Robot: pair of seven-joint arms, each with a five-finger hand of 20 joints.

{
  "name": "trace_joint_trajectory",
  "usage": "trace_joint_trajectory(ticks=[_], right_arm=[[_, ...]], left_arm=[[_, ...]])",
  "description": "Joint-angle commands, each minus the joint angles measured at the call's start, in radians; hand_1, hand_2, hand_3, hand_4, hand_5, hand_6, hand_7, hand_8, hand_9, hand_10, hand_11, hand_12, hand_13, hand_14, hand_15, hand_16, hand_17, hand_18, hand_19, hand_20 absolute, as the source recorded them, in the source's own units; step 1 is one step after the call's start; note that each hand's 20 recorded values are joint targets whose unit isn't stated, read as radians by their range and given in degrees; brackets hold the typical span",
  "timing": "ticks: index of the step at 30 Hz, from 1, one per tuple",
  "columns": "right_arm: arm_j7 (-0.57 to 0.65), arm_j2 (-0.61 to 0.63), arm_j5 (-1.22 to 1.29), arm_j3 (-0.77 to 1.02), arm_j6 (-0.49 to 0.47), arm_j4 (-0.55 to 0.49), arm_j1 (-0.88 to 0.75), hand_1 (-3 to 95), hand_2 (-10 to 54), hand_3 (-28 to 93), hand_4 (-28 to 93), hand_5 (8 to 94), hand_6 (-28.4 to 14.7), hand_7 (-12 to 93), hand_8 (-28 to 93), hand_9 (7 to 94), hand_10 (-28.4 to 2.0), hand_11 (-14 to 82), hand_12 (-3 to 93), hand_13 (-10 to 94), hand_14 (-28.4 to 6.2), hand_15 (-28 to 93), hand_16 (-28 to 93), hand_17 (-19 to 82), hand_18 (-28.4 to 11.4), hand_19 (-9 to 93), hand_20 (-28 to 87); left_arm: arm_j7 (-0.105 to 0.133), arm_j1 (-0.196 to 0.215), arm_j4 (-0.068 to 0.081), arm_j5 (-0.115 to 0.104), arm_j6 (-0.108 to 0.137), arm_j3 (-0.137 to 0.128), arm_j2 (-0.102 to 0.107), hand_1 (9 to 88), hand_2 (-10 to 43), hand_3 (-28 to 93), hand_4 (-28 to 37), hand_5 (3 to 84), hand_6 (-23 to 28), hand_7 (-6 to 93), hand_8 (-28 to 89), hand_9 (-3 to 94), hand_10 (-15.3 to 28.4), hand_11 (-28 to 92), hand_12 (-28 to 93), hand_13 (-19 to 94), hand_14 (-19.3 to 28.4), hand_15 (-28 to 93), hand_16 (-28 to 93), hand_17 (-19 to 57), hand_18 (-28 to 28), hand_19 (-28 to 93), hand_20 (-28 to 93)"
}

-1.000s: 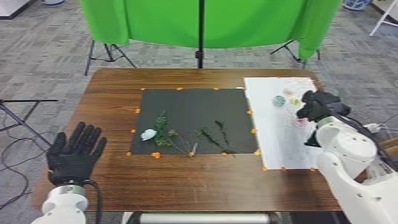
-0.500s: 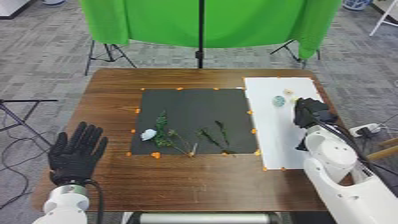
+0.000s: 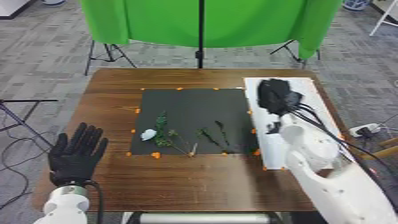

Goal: Arrange flowers

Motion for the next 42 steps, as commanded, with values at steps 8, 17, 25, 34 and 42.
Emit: trace_joint_trajectory(ticks=[8, 17, 25, 34, 42], right_arm=[[-0.340, -0.466, -0.240, -0.226, -0.064, 0.449, 0.360, 64.8, -9.5, 67, -28, 78.0, 0.3, 38, 1, 87.8, -9.8, 13.6, 44.0, 71, -7.7, 53, 43, 33, -22.3, 91, 53], [-0.399, -0.622, -0.416, -0.167, -0.043, 0.575, 0.334, 64.6, -9.5, 67, -28, 77.3, 0.6, 39, -1, 87.5, -9.6, 13.6, 43.5, 71, -7.5, 53, 43, 33, -22.1, 90, 53], [-0.459, -0.728, -0.577, -0.086, -0.061, 0.660, 0.328, 64.7, -9.5, 67, -28, 76.1, 1.3, 38, -3, 86.6, -9.4, 12.5, 42.3, 70, -7.0, 52, 43, 33, -21.9, 90, 53], [-0.411, -0.713, -0.602, -0.110, -0.088, 0.627, 0.287, 64.0, -9.5, 68, -28, 74.4, 1.3, 36, -5, 84.7, -9.3, 10.2, 39.5, 69, -6.8, 51, 43, 32, -21.8, 89, 53], [-0.368, -0.686, -0.557, -0.141, -0.181, 0.598, 0.273, 63.1, -9.5, 69, -28, 73.2, 1.2, 32, -5, 82.8, -9.3, 8.8, 37.3, 68, -6.9, 50, 42, 32, -22.1, 88, 53]], left_arm=[[0.012, -0.045, 0.017, 0.002, -0.015, 0.054, 0.035, 27.0, 17.0, 77, -28.3, 47.9, 10.9, 12.9, -10, 41.7, 16.4, 26, 9, 30, 16.2, 42, -10, -8.6, 14.2, 39, 12], [0.031, -0.091, 0.032, -0.007, -0.026, 0.093, 0.065, 27.0, 17.0, 77, -28.3, 47.8, 10.9, 12.8, -10, 41.7, 16.4, 26, 9, 30, 16.2, 42, -10, -8.6, 14.1, 39, 12], [0.044, -0.111, 0.030, -0.013, -0.038, 0.108, 0.092, 27.0, 17.0, 77, -28.3, 47.8, 10.9, 12.8, -10, 41.8, 16.4, 26, 9, 30, 16.2, 42, -10, -8.6, 14.2, 39, 12], [0.030, -0.124, 0.039, -0.009, -0.044, 0.114, 0.090, 27.0, 17.0, 77, -28.3, 47.7, 10.9, 12.9, -10, 41.8, 16.4, 26, 9, 30, 16.2, 42, -10, -8.6, 14.2, 39, 12], [0.022, -0.122, 0.043, -0.008, -0.049, 0.112, 0.087, 26.9, 17.1, 77, -28.3, 47.8, 10.9, 12.9, -10, 41.8, 16.4, 25, 9, 30, 16.2, 42, -10, -8.6, 14.1, 39, 12]])
